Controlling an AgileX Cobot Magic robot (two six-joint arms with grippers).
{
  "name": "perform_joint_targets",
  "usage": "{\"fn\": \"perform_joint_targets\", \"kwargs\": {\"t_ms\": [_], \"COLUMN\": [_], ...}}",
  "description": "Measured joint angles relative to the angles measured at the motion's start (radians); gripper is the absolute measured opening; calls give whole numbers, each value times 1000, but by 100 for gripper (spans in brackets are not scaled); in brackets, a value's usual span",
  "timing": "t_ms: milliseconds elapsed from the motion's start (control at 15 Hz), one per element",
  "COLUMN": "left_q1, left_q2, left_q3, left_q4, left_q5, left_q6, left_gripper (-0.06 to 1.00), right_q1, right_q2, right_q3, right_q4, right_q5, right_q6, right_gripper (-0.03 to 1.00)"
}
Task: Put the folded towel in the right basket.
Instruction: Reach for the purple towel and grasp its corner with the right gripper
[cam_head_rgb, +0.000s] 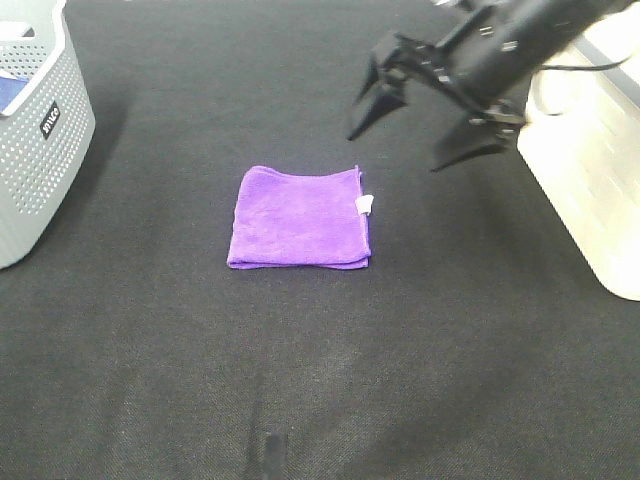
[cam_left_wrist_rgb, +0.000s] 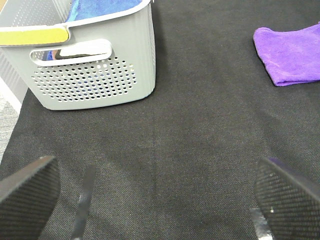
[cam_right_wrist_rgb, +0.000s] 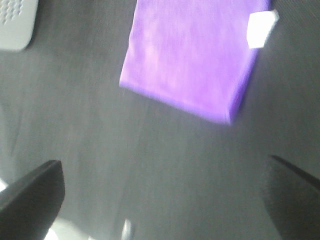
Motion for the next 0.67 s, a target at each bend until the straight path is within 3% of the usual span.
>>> {"fn": "perform_joint_targets", "kwargs": {"t_ms": [400, 667], "left_q1": [0, 0], "left_q2": [0, 0], "left_q3": [0, 0], "left_q4": [0, 0], "left_q5": [0, 0], "left_q6": [0, 0], "left_gripper": [99, 99], "right_q1": [0, 0], "right_q2": [343, 453], "right_q3": [-276, -311], "right_q4": [-12, -18], "right_q5": [-10, -12], "right_q6": [2, 13], "right_gripper": [97, 96]}}
